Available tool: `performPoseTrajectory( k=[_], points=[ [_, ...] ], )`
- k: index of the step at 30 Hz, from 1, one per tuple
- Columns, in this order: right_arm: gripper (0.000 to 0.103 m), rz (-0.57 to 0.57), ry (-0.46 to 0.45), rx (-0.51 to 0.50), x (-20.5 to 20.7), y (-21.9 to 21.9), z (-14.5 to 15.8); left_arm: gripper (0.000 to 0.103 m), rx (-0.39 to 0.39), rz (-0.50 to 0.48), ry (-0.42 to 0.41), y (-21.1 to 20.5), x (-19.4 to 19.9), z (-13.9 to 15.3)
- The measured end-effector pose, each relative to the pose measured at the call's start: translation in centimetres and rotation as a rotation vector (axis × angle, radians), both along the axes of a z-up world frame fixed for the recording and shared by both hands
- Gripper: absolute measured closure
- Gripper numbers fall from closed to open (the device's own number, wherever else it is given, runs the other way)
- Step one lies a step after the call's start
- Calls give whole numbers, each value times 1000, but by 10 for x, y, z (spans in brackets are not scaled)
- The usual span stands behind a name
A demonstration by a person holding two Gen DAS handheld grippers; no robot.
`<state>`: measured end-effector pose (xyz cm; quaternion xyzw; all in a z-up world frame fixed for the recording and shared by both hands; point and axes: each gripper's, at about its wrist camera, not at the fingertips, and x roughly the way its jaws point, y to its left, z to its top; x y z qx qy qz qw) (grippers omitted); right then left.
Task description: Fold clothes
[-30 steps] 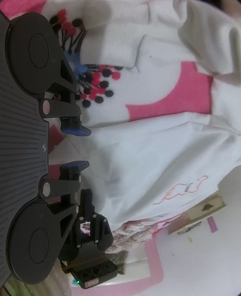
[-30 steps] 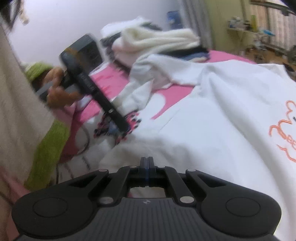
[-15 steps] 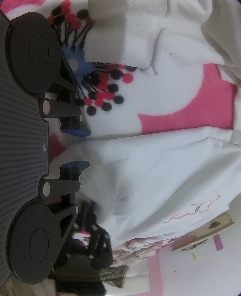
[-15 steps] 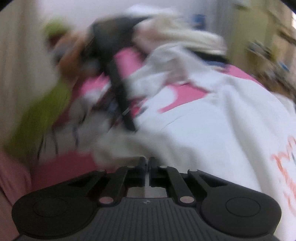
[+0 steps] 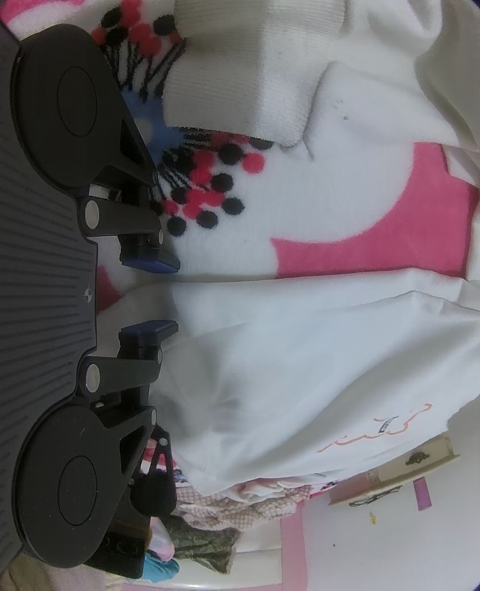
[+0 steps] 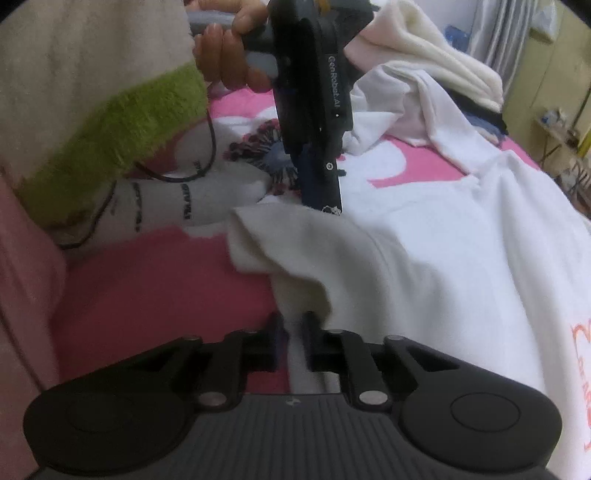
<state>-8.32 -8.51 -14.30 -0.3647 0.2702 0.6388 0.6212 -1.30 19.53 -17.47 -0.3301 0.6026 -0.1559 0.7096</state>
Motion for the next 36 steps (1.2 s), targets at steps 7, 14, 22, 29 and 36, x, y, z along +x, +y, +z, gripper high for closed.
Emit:
performPoseTrajectory(
  k=[7, 14, 22, 29, 36],
  points=[
    [101, -1, 236, -11, 34, -29, 56, 77, -11, -1, -9, 3, 0, -2],
    [99, -17, 236, -148, 25, -35, 20, 75, 10, -9, -23, 0, 1, 5],
    [86, -17, 316, -19, 39, -25, 55, 74, 85, -46, -77, -6, 7, 17],
    [84, 146, 41, -21, -1, 12, 18, 74, 77, -45, -71, -4, 7, 14],
    [102, 56, 88, 18, 8, 24, 17, 74, 55, -47, -75, 0, 6, 13]
  ],
)
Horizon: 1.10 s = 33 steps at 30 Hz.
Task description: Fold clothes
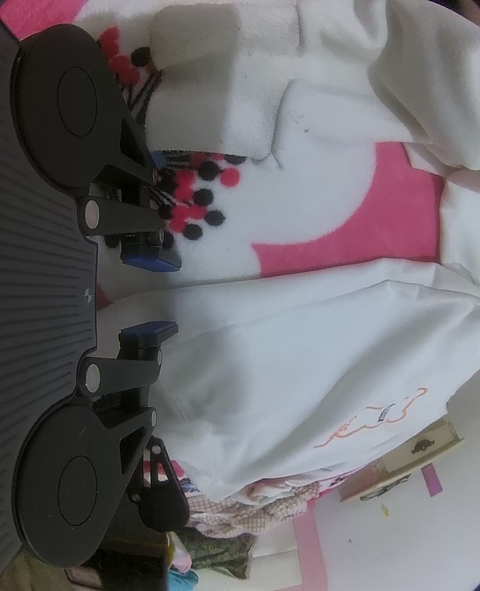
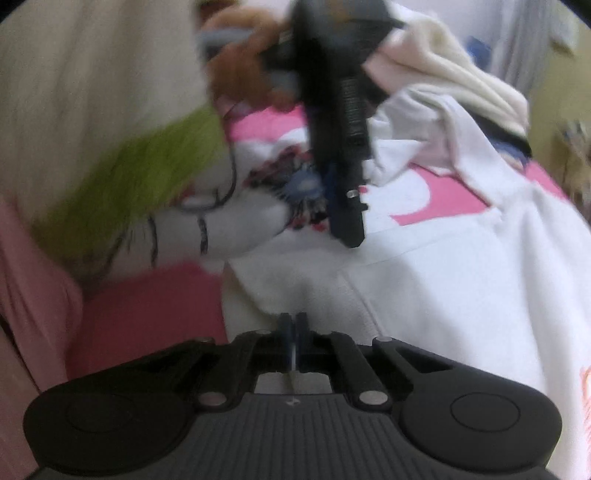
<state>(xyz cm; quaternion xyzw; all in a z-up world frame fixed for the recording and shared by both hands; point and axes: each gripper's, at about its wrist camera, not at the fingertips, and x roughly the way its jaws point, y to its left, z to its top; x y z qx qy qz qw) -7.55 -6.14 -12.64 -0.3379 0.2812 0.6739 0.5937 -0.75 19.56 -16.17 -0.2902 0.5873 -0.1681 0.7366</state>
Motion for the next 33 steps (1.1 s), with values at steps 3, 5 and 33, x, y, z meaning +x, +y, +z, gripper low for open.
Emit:
performPoseTrajectory(
  k=[3, 5, 33],
  points=[
    [102, -24, 70, 21, 4, 1, 13, 74, -21, 4, 0, 4, -1, 0],
    [102, -24, 122, 44, 6, 5, 20, 74, -30, 13, 2, 6, -1, -1],
    [102, 10, 239, 85, -11, 24, 15, 99, 138, 73, -139, 6, 1, 21]
  ],
)
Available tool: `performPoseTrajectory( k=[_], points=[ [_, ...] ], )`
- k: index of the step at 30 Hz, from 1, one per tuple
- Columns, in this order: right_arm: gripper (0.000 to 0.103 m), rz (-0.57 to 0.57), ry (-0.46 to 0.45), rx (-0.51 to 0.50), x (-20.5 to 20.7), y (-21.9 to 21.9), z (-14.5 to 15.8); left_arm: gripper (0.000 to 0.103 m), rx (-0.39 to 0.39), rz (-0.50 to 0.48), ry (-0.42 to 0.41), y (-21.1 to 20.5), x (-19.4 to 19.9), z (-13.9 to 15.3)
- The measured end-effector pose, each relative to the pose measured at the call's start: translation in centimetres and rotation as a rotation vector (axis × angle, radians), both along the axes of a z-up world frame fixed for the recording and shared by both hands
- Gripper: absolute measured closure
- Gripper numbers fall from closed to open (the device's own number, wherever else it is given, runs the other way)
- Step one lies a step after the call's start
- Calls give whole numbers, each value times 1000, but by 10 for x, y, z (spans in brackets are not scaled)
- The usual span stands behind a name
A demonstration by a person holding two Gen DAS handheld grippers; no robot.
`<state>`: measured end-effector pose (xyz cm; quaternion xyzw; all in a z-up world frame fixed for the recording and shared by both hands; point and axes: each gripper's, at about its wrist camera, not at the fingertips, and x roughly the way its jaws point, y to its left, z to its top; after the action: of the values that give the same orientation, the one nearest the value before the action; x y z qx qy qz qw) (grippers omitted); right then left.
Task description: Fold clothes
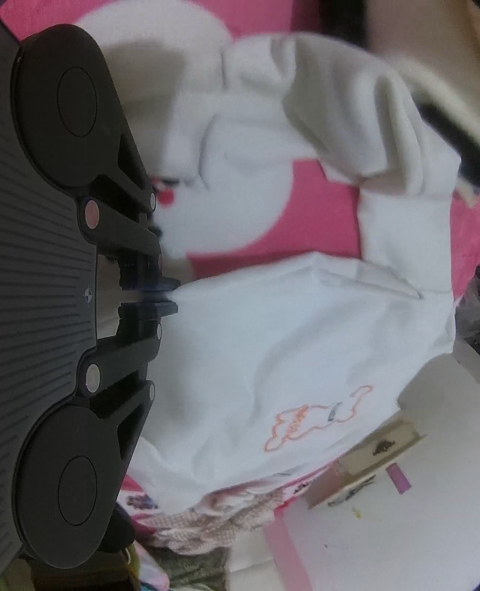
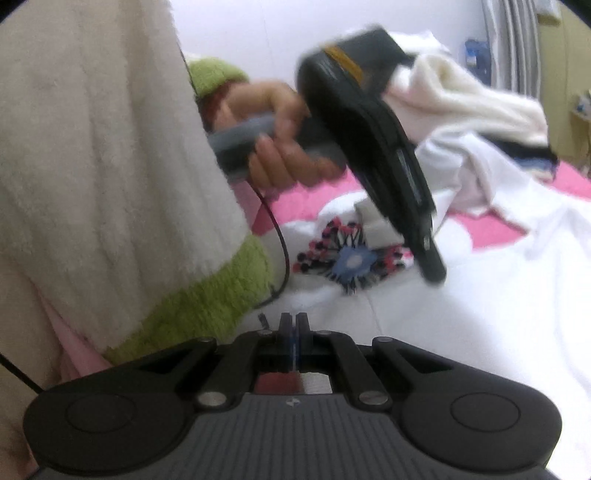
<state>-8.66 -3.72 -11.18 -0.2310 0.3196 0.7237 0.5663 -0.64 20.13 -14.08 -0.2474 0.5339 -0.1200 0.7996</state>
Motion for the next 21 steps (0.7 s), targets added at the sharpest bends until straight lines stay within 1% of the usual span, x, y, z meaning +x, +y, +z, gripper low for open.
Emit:
performPoseTrajectory(
  k=[1, 3, 4, 6, 8, 9, 11, 12, 14, 16, 18, 21],
  points=[
    [101, 3, -5, -28, -2, 2, -10, 99, 23, -14, 17, -3, -1, -6],
    [102, 17, -59, -113, -11, 5, -35, 98, 63, -41, 48, -8, -2, -17],
    [101, 25, -53, -125, -14, 3, -38, 97, 65, -46, 50, -9, -2, -16],
    [99, 25, -34, -131, -15, -2, -34, 96, 70, -58, 55, -9, -1, -14],
    [99, -7, -14, -118, -8, -9, -23, 88, 71, -67, 67, -7, -1, -9],
    [99, -47, 9, -102, 1, -15, -16, 86, 71, -70, 72, -5, -1, -6],
    [98, -138, 56, -67, 20, -26, -2, 78, 76, -63, 52, 1, 2, 5],
    [98, -207, 84, -43, 33, -34, 4, 76, 75, -56, 37, 4, 4, 10],
    [97, -358, 118, -7, 58, -50, 11, 69, 59, -28, -7, 7, 15, 19],
    [95, -508, 138, 18, 80, -67, 15, 68, 63, -3, -34, 9, 32, 22],
    [95, -640, 150, 21, 95, -87, 15, 68, 80, -9, -52, 2, 52, 21],
    [95, -802, 175, 7, 111, -119, 11, 68, 114, -23, -79, -11, 76, 19]
  ],
)
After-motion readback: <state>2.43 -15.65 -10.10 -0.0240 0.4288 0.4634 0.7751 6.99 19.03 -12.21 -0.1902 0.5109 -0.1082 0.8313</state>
